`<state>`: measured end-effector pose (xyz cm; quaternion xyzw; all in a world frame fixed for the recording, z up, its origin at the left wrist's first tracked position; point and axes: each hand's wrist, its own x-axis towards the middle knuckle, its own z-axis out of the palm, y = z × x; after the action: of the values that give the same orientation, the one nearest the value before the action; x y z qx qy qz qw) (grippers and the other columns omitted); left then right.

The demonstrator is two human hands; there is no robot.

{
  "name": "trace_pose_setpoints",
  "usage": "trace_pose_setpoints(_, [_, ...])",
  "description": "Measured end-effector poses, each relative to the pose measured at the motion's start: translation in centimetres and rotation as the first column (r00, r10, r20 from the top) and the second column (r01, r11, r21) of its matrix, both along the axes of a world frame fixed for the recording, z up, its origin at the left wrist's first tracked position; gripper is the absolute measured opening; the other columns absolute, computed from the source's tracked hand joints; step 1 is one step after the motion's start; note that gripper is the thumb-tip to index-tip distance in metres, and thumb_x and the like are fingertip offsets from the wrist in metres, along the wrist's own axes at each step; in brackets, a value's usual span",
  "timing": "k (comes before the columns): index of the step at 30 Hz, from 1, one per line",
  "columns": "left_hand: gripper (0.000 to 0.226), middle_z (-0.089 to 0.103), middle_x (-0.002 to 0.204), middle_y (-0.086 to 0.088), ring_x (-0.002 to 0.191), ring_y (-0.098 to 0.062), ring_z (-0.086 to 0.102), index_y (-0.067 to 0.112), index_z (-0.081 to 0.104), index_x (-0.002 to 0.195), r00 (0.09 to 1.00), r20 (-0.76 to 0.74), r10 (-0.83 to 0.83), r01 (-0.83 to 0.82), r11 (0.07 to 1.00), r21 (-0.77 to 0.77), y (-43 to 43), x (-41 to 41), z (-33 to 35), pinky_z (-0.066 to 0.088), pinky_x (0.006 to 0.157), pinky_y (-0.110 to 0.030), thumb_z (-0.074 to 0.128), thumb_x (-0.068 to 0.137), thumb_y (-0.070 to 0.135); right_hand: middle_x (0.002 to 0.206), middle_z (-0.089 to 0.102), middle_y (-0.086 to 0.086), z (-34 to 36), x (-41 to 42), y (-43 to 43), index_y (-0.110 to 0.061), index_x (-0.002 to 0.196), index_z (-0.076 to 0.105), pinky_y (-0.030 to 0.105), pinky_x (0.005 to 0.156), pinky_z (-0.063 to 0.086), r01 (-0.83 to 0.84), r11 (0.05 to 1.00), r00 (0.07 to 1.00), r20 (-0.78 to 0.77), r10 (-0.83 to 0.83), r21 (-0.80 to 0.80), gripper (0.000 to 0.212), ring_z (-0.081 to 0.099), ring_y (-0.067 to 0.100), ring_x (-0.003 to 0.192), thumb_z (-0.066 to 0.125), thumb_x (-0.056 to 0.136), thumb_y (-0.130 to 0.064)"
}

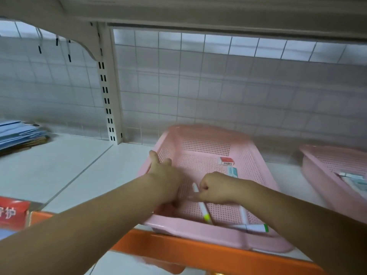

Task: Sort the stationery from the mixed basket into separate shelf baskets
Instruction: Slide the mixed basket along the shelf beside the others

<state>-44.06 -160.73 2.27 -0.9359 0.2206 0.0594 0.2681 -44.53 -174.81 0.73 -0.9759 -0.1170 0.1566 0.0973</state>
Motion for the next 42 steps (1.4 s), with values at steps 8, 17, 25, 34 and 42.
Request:
trace_pose_setpoints(8, [0.031,0.055,0.127,0.000,0.125,-0.025,0.043,0.021,0.050,0.125,1.000,0.001,-0.017,0.017,1.000,-0.013,-0.1,-0.2,-0.1,-0.001,0.104,-0.069,0.039,0.096,0.019,0.048,0.050,0.000,0.0,0.5,0.5,-0.007,0.063,0.058,0.017,0.039,0.033,0.238,0.949,0.955,-0.228,-0.190,0.206,0.023,0.041,0.008,0.035,0.066,0.082,-0.018])
trace_pose_setpoints(17, [0.048,0.031,0.140,-0.015,0.126,-0.030,0.027,0.007,0.036,0.139,0.992,0.104,-0.071,0.057,0.990,0.132,0.2,-0.1,-0.7,0.026,0.101,-0.034,0.040,0.095,0.024,0.059,0.048,0.000,0.5,0.3,0.0,-0.014,0.059,0.051,0.021,0.047,0.033,0.243,0.958,0.970,-0.056,-0.237,0.154,0.029,0.044,0.012,0.051,0.067,0.081,-0.024])
trace_pose_setpoints(25, [0.023,0.062,0.110,-0.001,0.104,-0.022,0.057,0.017,0.054,0.110,0.967,0.256,0.010,0.045,0.977,-0.207,0.5,0.0,0.1,0.035,0.086,-0.030,0.043,0.094,0.029,0.059,0.044,0.000,1.2,1.0,-0.4,-0.012,0.058,0.046,0.025,0.050,0.031,0.310,0.866,0.917,0.116,-0.382,0.393,0.031,0.043,0.015,0.056,0.067,0.080,-0.020])
trace_pose_setpoints(34, [0.013,0.045,0.067,0.002,0.055,-0.010,0.043,0.014,0.043,0.088,0.988,-0.150,0.027,-0.151,0.031,-0.988,1.2,0.3,0.5,0.032,0.051,-0.026,0.051,0.094,0.022,0.083,0.045,-0.007,2.0,-0.1,-0.4,-0.007,0.089,0.074,0.003,0.066,0.037,-0.307,0.701,0.506,0.734,-0.453,0.644,0.013,0.046,-0.011,0.076,0.069,0.077,-0.003])
trace_pose_setpoints(42, [0.025,0.066,0.076,-0.009,0.067,-0.018,0.065,0.007,0.061,0.091,0.785,-0.420,-0.455,-0.608,-0.436,-0.664,1.7,-0.3,1.8,0.053,0.067,-0.030,0.044,0.095,0.026,0.087,0.037,-0.004,1.4,-0.9,0.9,-0.017,0.098,0.056,0.007,0.063,0.032,-0.570,0.778,0.320,0.944,-0.086,0.264,0.019,0.039,0.008,0.069,0.051,0.084,-0.005])
